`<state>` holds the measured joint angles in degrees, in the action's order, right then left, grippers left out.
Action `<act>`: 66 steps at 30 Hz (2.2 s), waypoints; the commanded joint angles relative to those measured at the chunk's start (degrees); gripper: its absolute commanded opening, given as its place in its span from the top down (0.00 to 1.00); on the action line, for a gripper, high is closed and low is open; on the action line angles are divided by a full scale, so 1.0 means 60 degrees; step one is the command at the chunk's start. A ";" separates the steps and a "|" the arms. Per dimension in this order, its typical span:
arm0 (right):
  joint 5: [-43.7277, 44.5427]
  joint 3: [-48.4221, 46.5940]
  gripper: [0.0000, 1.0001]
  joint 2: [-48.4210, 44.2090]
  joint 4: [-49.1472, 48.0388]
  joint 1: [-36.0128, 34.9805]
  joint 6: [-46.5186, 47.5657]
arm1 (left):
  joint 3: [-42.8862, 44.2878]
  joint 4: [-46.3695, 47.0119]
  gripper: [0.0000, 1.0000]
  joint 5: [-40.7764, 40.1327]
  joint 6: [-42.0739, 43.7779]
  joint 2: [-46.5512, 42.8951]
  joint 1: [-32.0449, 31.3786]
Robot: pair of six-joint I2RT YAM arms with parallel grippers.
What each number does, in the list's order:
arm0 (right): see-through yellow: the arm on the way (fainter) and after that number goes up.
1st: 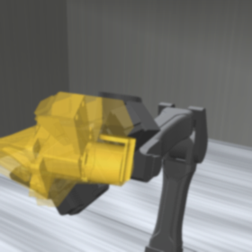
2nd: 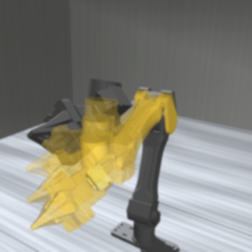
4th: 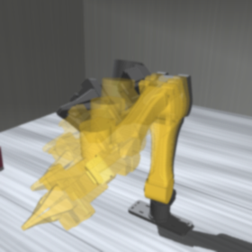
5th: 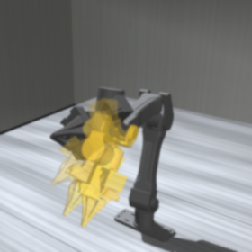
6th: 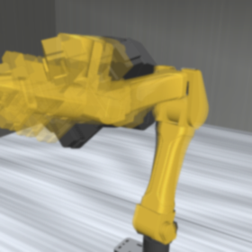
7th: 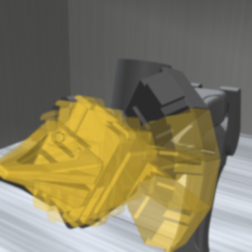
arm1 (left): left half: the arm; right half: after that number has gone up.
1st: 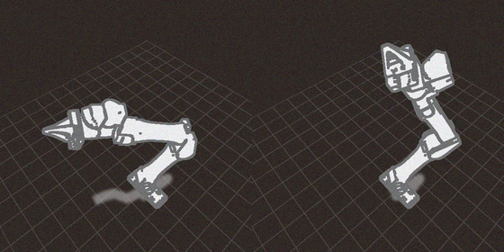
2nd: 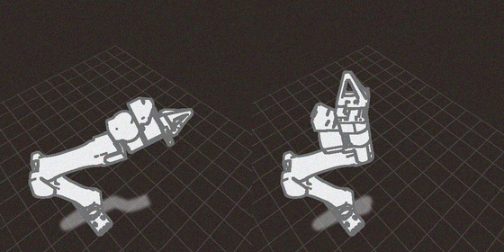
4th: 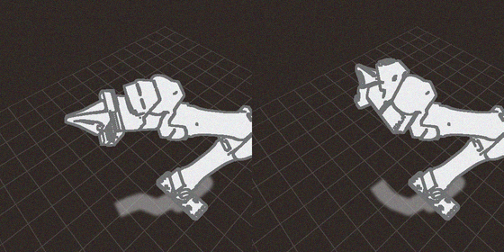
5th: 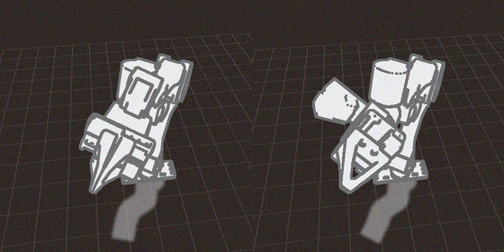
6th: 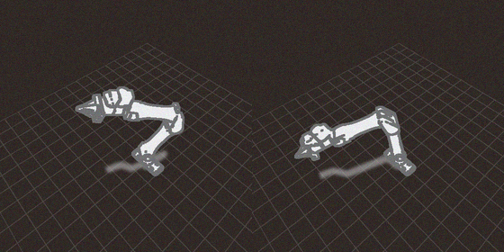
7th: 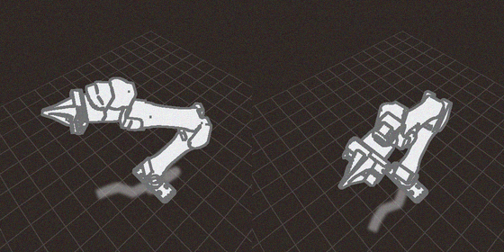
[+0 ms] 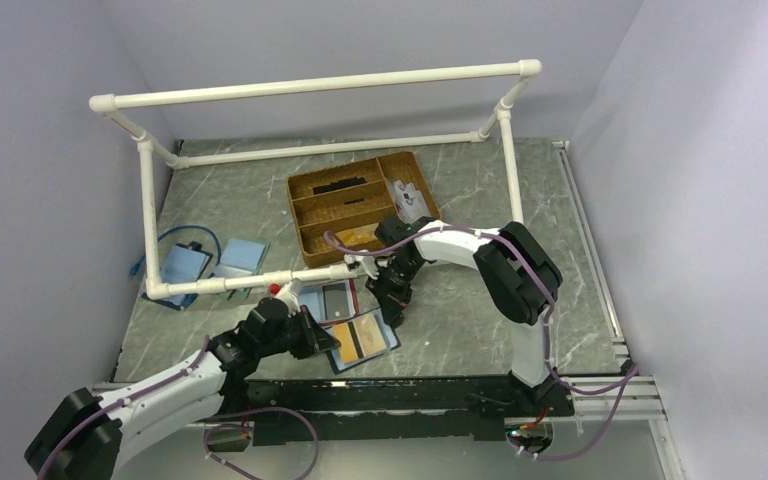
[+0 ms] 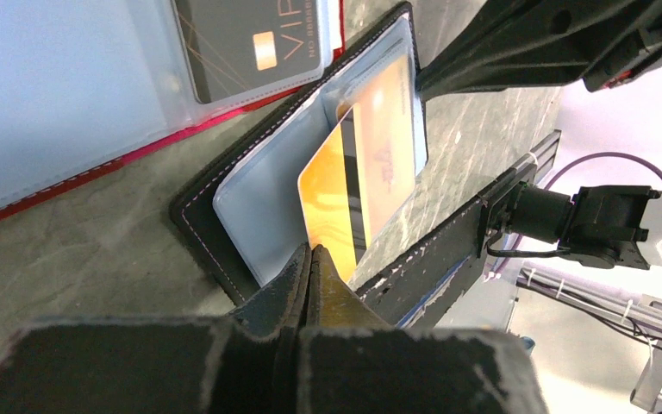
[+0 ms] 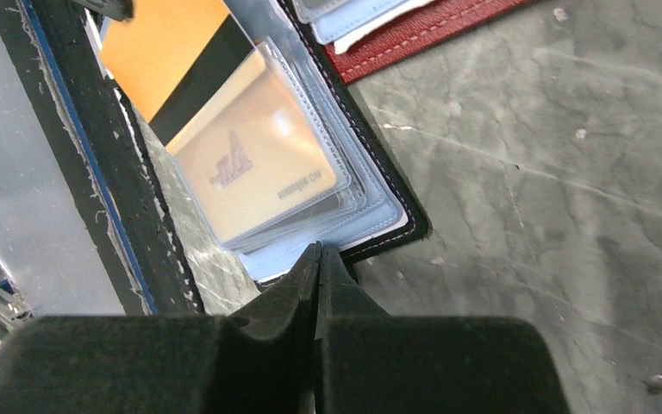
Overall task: Take the credit cards out of the card holder
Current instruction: Remove the credit card from the card holder, then place the credit card in the storage box.
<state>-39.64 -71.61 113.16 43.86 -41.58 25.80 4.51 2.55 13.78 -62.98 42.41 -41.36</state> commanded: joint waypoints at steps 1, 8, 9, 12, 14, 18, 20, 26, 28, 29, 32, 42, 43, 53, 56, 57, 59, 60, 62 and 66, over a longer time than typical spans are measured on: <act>0.1882 0.0059 1.00 0.0120 -0.0207 0.0305 0.1045 | 0.0466 -0.0313 1.00 0.0149 0.0613 -0.0221 0.0060; 0.0229 -0.0168 0.99 -0.0685 0.0427 0.0335 0.1924 | 0.0886 -0.1194 1.00 0.0207 0.1024 -0.0778 0.0053; -0.0008 -0.0188 0.97 -0.0876 0.0519 0.0349 0.2046 | 0.0987 -0.1440 1.00 0.0202 0.1097 -0.0912 0.0053; -0.0788 -0.0254 0.89 -0.1290 0.0893 0.0425 0.2559 | 0.1399 -0.2230 1.00 0.0250 0.1346 -0.1384 0.0053; -0.1195 -0.0339 0.84 -0.1527 0.1192 0.0448 0.2941 | 0.1597 -0.2726 1.00 0.0227 0.1489 -0.1730 0.0053; -0.1987 -0.0430 0.73 -0.2042 0.1507 0.0520 0.3344 | 0.1689 -0.2676 1.00 0.0329 0.1781 -0.2376 0.0053; -0.2391 -0.0488 0.67 -0.2306 0.1570 0.0649 0.3355 | 0.1589 -0.2049 1.00 0.0533 0.1931 -0.2490 0.0053; -0.3796 -0.0489 0.53 -0.2843 0.1652 0.1500 0.3245 | 0.1520 0.0168 1.00 0.1077 0.2717 -0.1843 0.0062; -0.4208 -0.0437 0.49 -0.2946 0.1552 0.1654 0.3120 | 0.1627 0.0898 1.00 0.1247 0.3043 -0.1351 0.0053; -0.4408 -0.0403 0.48 -0.2952 0.1494 0.1693 0.3043 | 0.1699 0.1261 1.00 0.1336 0.3208 -0.1081 0.0055; -0.4965 -0.0292 0.45 -0.2901 0.1276 0.1716 0.2734 | 0.1854 0.2259 1.00 0.1525 0.3583 -0.0312 0.0039; -0.4867 0.0043 0.43 -0.2691 0.0036 0.1730 0.1327 | 0.2137 0.3825 1.00 0.1726 0.3875 0.0892 0.0043; -0.4814 0.0073 0.43 -0.2676 -0.0081 0.1741 0.1188 | 0.2125 0.3890 1.00 0.1731 0.3857 0.0912 0.0050; -0.5574 0.0109 0.55 -0.2341 -0.0052 0.1529 0.1167 | 0.1870 0.4337 1.00 0.1486 0.3662 0.0697 0.0040; -0.5778 -0.0010 0.71 -0.2196 0.0120 0.1377 0.1304 | 0.1785 0.4541 1.00 0.1461 0.3573 0.0680 0.0040; -0.5924 -0.0070 0.80 -0.2159 0.0259 0.1347 0.1450 | 0.1769 0.4554 1.00 0.1447 0.3556 0.0680 0.0042; -0.6181 -0.0229 1.00 -0.2119 0.0637 0.1323 0.1826 | 0.1782 0.4430 1.00 0.1370 0.3564 0.0660 0.0050; -0.6116 -0.0308 1.00 -0.2136 0.0854 0.1328 0.2030 | 0.1793 0.4191 1.00 0.1247 0.3555 0.0574 0.0047; -0.5799 -0.0420 1.00 -0.2224 0.1158 0.1336 0.2452 | 0.1877 0.3428 0.87 0.0737 0.3393 0.0340 0.0046; -0.4696 -0.0657 1.00 -0.2446 0.1542 0.1462 0.2982 | 0.2225 0.1398 0.43 -0.0271 0.3426 -0.0384 0.0053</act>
<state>-71.22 -72.38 100.20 50.17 -33.21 37.87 14.94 20.14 18.41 -42.24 44.01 -41.06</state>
